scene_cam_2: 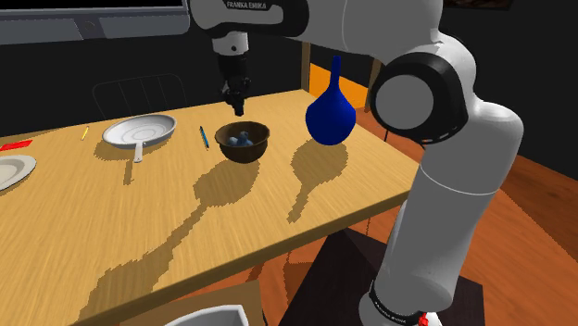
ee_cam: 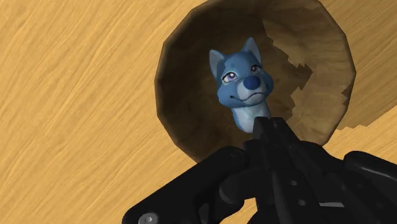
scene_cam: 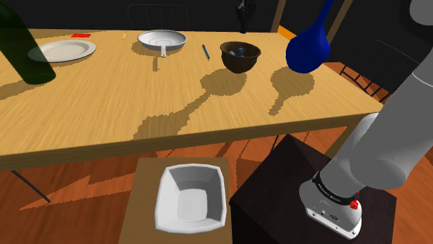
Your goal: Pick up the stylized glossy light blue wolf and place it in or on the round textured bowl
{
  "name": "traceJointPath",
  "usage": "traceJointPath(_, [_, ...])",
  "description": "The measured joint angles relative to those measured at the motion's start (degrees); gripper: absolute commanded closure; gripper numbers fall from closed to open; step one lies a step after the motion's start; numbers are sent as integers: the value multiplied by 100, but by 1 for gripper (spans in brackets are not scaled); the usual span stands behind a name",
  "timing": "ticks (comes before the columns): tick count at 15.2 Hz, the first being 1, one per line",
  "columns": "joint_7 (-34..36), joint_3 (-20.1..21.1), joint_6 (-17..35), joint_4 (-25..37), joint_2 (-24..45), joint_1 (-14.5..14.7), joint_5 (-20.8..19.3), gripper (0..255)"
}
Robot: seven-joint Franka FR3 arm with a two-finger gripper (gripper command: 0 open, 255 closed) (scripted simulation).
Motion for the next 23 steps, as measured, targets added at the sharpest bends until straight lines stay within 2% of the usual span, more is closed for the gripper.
traceJointPath(1, [3, 1, 98, -124, -27, 2, -8, 255])
traceJointPath(2, [3, 1, 99, -126, -26, 2, -8, 0])
traceJointPath(4, [-100, 13, 209, -242, -41, 13, -30, 0])
traceJointPath(8, [-640, 51, 795, -842, -106, 46, -127, 0])
traceJointPath(13, [-666, 65, 1204, -1260, -123, 60, -142, 0])
traceJointPath(21, [-671, 62, 1347, -1412, -135, 57, -146, 0])
traceJointPath(22, [-671, 62, 1347, -1412, -135, 57, -146, 255])
traceJointPath(23, [-671, 62, 1347, -1412, -136, 57, -146, 255])
